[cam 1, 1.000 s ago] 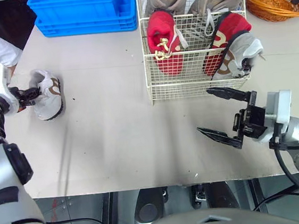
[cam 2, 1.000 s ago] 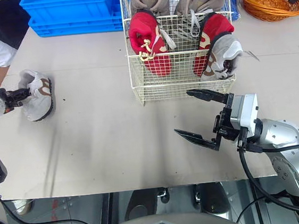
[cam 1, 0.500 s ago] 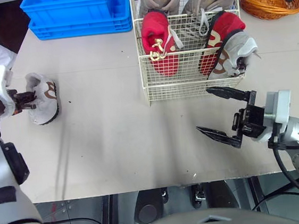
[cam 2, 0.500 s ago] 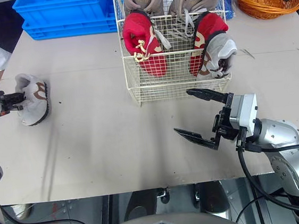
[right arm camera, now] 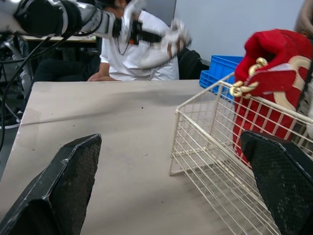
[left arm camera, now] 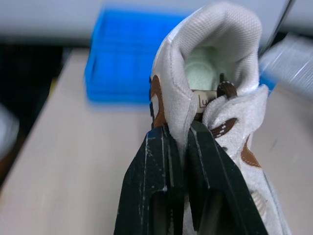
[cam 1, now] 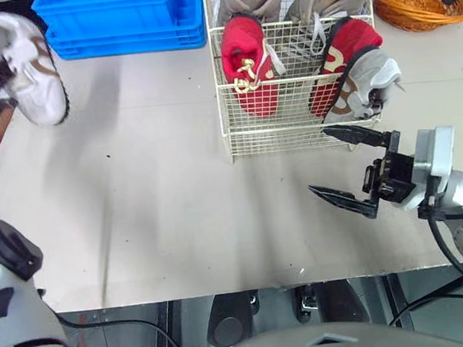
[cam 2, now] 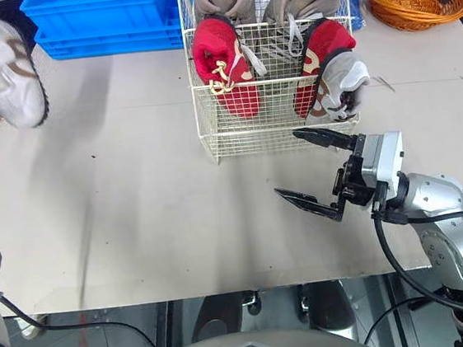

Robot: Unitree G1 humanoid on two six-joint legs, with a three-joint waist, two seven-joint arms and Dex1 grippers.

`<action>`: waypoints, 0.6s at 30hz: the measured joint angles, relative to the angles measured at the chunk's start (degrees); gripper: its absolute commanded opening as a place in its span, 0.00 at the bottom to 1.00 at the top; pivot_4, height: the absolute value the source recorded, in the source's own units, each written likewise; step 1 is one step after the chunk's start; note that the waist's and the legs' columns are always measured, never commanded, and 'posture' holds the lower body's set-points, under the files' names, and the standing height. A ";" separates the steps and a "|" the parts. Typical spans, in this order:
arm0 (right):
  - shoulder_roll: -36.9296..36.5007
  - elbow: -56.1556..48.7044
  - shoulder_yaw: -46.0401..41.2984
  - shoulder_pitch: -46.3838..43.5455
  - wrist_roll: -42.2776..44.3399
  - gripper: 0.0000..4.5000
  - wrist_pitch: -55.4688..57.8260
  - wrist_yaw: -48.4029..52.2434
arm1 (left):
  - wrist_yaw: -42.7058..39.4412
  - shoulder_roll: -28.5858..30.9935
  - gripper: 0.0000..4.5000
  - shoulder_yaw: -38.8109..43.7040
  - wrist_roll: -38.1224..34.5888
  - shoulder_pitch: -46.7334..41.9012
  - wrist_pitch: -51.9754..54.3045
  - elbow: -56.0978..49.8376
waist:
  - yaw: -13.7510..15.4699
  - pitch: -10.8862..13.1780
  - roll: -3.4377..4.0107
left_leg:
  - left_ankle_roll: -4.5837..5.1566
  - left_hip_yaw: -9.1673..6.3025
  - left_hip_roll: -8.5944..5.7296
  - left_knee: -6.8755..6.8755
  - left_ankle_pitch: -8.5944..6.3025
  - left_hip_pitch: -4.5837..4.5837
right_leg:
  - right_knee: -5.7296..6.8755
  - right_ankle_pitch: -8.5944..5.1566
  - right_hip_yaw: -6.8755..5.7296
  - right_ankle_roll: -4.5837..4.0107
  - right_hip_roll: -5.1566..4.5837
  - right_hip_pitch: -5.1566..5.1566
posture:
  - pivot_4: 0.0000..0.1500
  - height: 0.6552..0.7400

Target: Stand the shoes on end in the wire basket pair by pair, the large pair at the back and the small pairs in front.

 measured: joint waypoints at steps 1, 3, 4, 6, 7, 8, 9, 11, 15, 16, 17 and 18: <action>-0.04 0.10 -0.26 -0.18 0.25 1.00 0.04 -0.01 | -0.40 -1.34 0.01 0.97 -1.52 1.59 0.37 -3.50 | 0.02 0.00 0.01 | 0.00 -0.01 0.00 0.01 0.00 0.01 | 0.00 0.00 -0.01 0.00 -0.01 0.02 | 1.00 0.36; -0.30 0.24 -0.80 -1.14 0.98 1.00 0.11 0.18 | 1.37 -6.76 0.01 3.80 -7.02 8.03 3.46 -18.57 | 0.22 0.00 0.00 | 0.00 -0.13 -0.01 0.05 0.00 -0.01 | -0.03 0.01 -0.09 0.00 -0.03 0.13 | 1.00 0.36; -0.53 0.26 -0.86 -1.35 1.22 1.00 0.12 0.41 | 3.25 -9.80 0.01 4.67 -9.73 10.29 5.21 -25.50 | 0.45 -0.01 -0.01 | 0.00 -0.24 -0.02 0.11 0.00 -0.02 | -0.08 0.01 -0.20 -0.01 -0.03 0.20 | 1.00 0.36; -0.54 0.57 -0.91 -1.62 1.52 1.00 0.13 0.96 | 7.59 -15.28 0.01 5.39 -14.19 14.47 7.73 -39.68 | 0.52 -0.01 -0.01 | 0.01 -0.36 -0.03 0.18 0.00 -0.03 | -0.16 0.01 -0.30 0.00 -0.03 0.35 | 1.00 0.36; -0.56 1.12 -1.00 -1.71 1.69 1.00 0.13 1.10 | 9.95 -17.81 0.01 5.37 -15.98 15.92 8.67 -46.20 | 0.51 -0.01 -0.01 | 0.01 -0.39 -0.04 0.19 0.00 -0.01 | -0.18 0.02 -0.33 -0.01 -0.03 0.40 | 1.00 0.36; -0.62 1.80 -1.14 -1.79 1.72 1.00 0.14 1.22 | 12.87 -20.85 0.01 5.23 -18.10 16.66 9.61 -52.89 | 0.60 -0.01 -0.01 | 0.01 -0.42 -0.05 0.20 0.00 0.04 | -0.18 0.02 -0.35 -0.01 -0.03 0.46 | 1.00 0.36; -0.61 2.07 -1.14 -1.92 1.74 1.00 0.14 1.27 | 13.86 -21.83 0.01 4.99 -19.02 16.78 9.92 -55.14 | 0.62 -0.01 -0.01 | 0.01 -0.44 -0.05 0.21 0.00 0.08 | -0.16 0.02 -0.37 -0.01 -0.02 0.50 | 1.00 0.36; -0.71 2.28 -1.38 -2.16 1.81 1.00 0.14 1.52 | 18.41 -25.30 0.01 4.19 -21.49 17.04 11.05 -62.33 | 0.73 0.00 0.03 | 0.01 -0.51 -0.05 0.20 0.00 0.28 | -0.17 0.02 -0.43 -0.01 0.00 0.71 | 1.00 0.36; -0.84 2.30 -2.31 -2.44 2.58 1.00 0.24 0.85 | 28.27 -35.53 0.01 -3.50 -22.47 18.31 11.22 -75.49 | 1.50 -0.03 0.08 | 0.01 -0.60 -0.07 0.25 0.00 0.30 | -0.21 0.02 -0.47 -0.01 0.02 0.84 | 1.00 0.36; -0.81 2.26 -2.70 -2.49 2.94 1.00 0.34 0.48 | 30.13 -37.65 0.01 -6.07 -21.89 18.85 11.05 -77.21 | 1.63 -0.03 0.08 | 0.01 -0.60 -0.07 0.25 0.00 0.29 | -0.21 0.02 -0.47 -0.01 0.03 0.84 | 1.00 0.36; -0.72 2.20 -3.14 -2.61 3.24 1.00 0.41 0.08 | 31.60 -39.23 0.01 -8.09 -21.13 19.55 10.77 -78.46 | 1.68 -0.03 0.08 | 0.01 -0.60 -0.08 0.25 0.00 0.29 | -0.21 0.02 -0.48 -0.01 0.03 0.85 | 1.00 0.36; -0.60 2.04 -3.45 -2.64 3.47 1.00 0.52 -0.52 | 32.75 -40.20 0.01 -9.83 -19.63 20.47 10.12 -79.44 | 1.68 -0.04 0.09 | 0.01 -0.60 -0.08 0.25 0.00 0.30 | -0.21 0.02 -0.48 -0.01 0.04 0.85 | 1.00 0.36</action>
